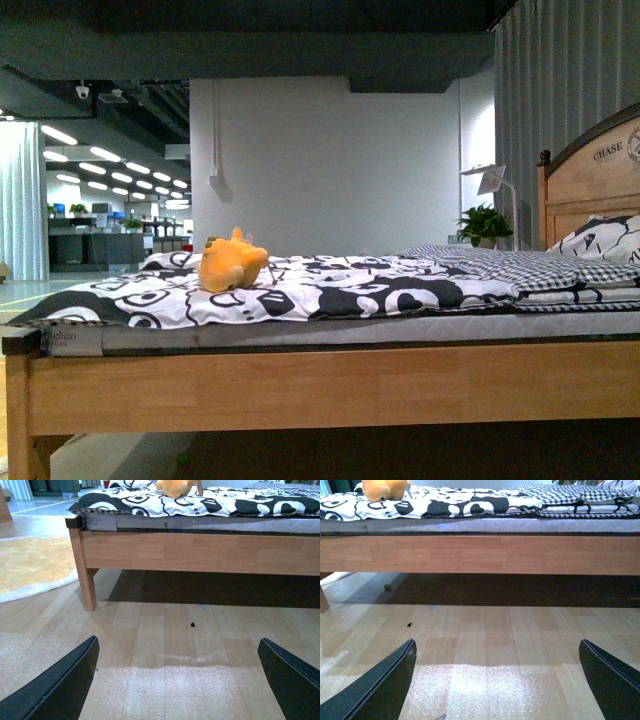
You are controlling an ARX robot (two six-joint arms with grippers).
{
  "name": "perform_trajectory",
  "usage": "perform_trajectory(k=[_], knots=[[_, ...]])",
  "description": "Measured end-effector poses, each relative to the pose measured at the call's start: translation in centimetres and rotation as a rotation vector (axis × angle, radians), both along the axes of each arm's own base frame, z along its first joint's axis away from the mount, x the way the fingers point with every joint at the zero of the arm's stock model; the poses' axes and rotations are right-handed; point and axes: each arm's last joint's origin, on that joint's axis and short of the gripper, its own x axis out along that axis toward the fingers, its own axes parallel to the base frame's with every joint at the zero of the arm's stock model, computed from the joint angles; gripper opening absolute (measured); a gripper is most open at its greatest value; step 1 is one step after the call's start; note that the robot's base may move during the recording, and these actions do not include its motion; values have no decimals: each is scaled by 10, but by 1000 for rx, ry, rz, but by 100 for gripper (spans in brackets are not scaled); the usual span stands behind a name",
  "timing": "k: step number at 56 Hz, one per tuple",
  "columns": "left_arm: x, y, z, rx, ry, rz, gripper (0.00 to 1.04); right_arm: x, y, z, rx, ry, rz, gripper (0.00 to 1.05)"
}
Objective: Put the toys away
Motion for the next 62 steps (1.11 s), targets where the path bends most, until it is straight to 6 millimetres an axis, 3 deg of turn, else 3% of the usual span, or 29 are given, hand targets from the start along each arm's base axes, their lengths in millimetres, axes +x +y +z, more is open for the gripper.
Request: perform_trajectory(k=[62], knots=[[0,0,0,0,0,0,98,0,0,0,0,0,0,98]])
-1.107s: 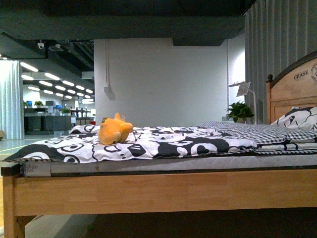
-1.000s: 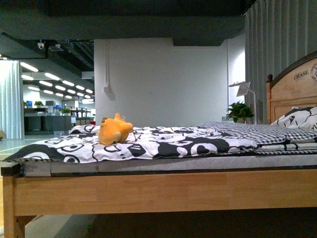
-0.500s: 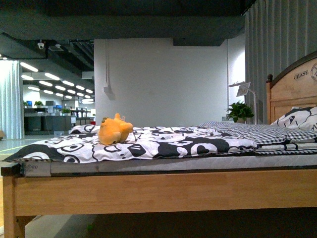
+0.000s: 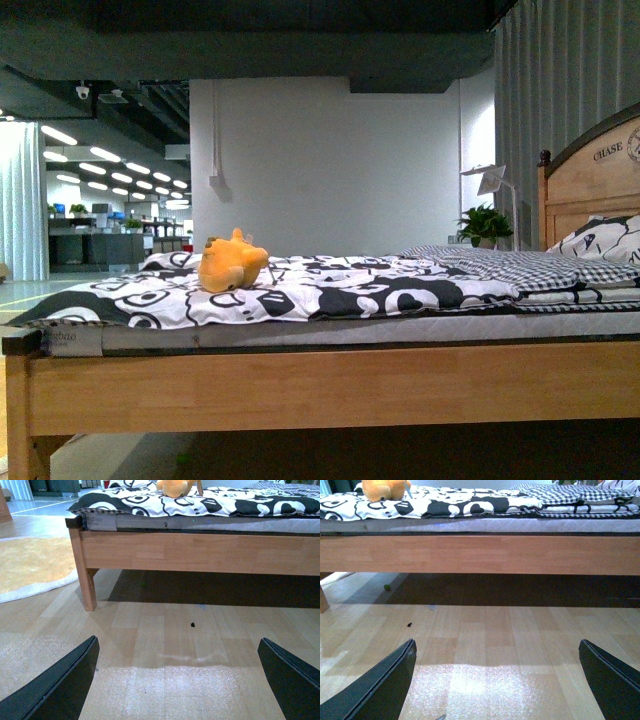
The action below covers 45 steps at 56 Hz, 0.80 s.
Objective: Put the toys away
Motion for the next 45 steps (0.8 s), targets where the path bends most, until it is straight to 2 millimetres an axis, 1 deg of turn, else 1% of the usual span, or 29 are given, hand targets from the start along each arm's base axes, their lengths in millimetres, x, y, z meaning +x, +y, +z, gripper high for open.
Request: perform_trajectory(k=[45], knots=[[0,0,0,0,0,0,98,0,0,0,0,0,0,98]])
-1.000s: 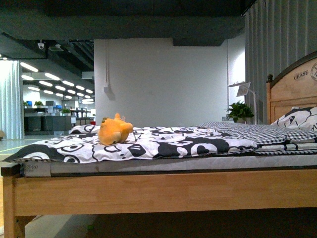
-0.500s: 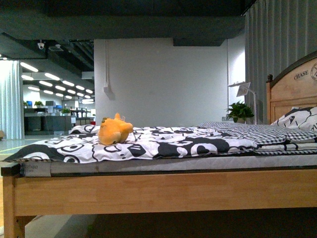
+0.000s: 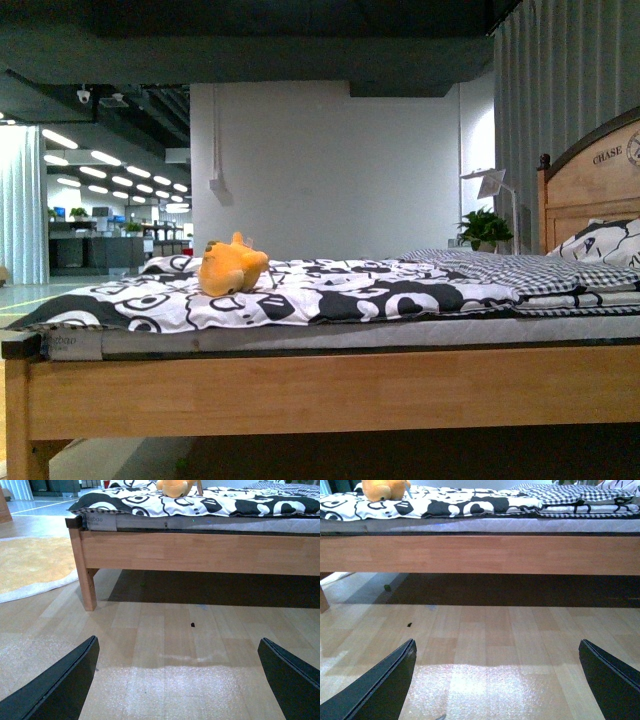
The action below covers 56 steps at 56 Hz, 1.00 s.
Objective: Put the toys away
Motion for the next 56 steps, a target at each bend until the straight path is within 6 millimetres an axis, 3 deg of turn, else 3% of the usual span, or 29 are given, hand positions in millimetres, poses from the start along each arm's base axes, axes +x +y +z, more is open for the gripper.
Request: perform_trajectory(k=[56], knots=[[0,0,0,0,0,0,98,0,0,0,0,0,0,98]])
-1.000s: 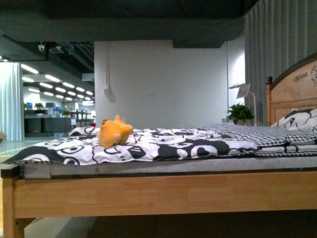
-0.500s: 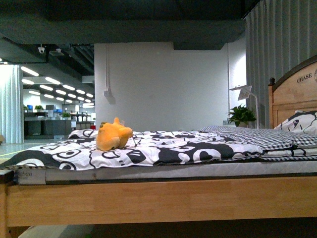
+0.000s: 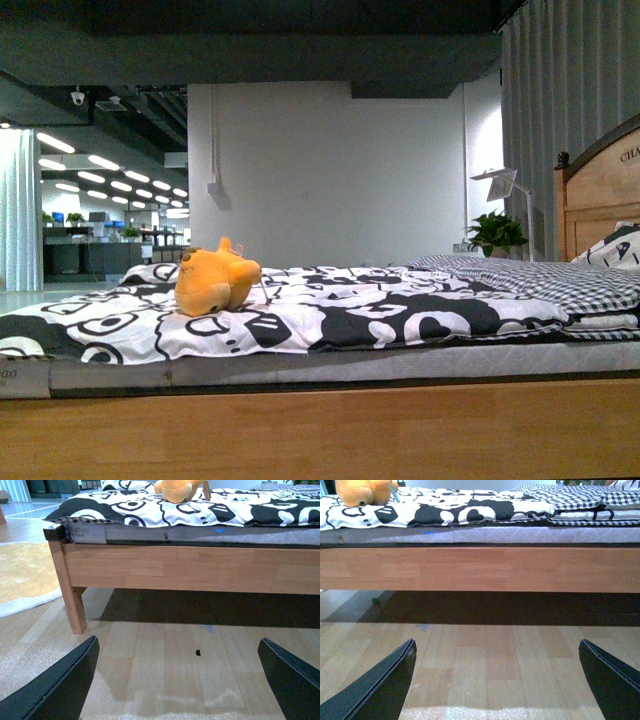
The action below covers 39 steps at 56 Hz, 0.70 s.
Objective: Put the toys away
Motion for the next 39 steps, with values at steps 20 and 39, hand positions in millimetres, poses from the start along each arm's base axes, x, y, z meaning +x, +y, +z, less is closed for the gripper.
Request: perform_trajectory(k=[20,39], knots=[[0,0,0,0,0,0,98,0,0,0,0,0,0,98],[0,0,0,0,0,0,98,0,0,0,0,1,0,98]])
